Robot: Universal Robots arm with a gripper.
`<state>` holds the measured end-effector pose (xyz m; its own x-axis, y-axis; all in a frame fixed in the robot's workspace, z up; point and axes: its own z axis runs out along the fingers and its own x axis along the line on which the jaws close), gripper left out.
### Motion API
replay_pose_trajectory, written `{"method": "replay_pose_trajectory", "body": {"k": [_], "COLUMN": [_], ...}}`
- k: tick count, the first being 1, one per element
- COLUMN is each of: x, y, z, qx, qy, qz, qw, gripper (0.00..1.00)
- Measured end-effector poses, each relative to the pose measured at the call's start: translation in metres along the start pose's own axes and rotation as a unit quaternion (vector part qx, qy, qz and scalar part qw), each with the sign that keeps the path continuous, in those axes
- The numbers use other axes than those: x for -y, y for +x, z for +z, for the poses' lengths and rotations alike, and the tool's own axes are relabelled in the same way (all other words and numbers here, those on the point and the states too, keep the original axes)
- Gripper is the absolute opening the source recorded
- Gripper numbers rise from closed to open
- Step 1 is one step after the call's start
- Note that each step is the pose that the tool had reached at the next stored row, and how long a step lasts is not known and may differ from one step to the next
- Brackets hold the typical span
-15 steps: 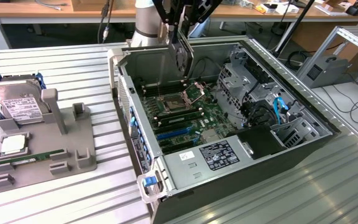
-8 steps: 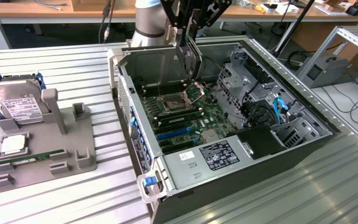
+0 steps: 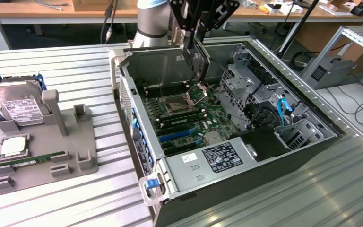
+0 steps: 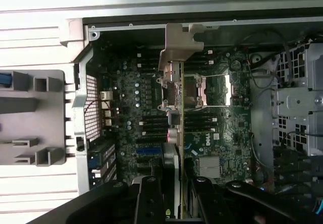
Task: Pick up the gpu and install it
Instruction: 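Pick up the gpu and move the gpu toward the slot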
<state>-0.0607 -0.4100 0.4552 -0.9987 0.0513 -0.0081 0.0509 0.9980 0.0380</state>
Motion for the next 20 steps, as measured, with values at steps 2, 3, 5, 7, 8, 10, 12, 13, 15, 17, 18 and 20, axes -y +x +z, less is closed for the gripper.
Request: {"method": "replay_pose_trajectory", "body": {"k": [2,3,5,7,8,10,12,13,15,17,18,20], "x": [0.0005,0.0006,0.0009,0.0013,0.0014,0.0016,0.0017,0.0018,0.002,0.0023,0.0025,0.0027], "y": [-0.002,-0.002,-0.003,-0.004,-0.004,-0.005,-0.006,-0.007,-0.008,-0.009,-0.011,-0.013], "z": [0.0012,0.0015,0.0022,0.0036,0.0044,0.0051,0.0057,0.0062,0.0069,0.0079,0.0087,0.0103], "qx": [0.0,0.0,0.0,0.0001,0.0001,0.0001,0.0001,0.0001,0.0001,0.0001,0.0001,0.0001], "qy": [0.0,0.0,0.0001,0.0006,0.0008,0.0009,0.0009,0.0009,0.0009,0.001,0.001,0.001], "qz": [0.0,0.0,0.0,0.0,0.0,0.0,0.0,0.0,0.0,0.0,0.0,0.0], "qw": [1.0,1.0,1.0,1.0,1.0,1.0,1.0,1.0,1.0,1.0,1.0,1.0], "gripper": [0.27,0.27,0.27,0.27,0.27,0.27,0.27,0.27,0.27,0.27,0.27,0.27]}}
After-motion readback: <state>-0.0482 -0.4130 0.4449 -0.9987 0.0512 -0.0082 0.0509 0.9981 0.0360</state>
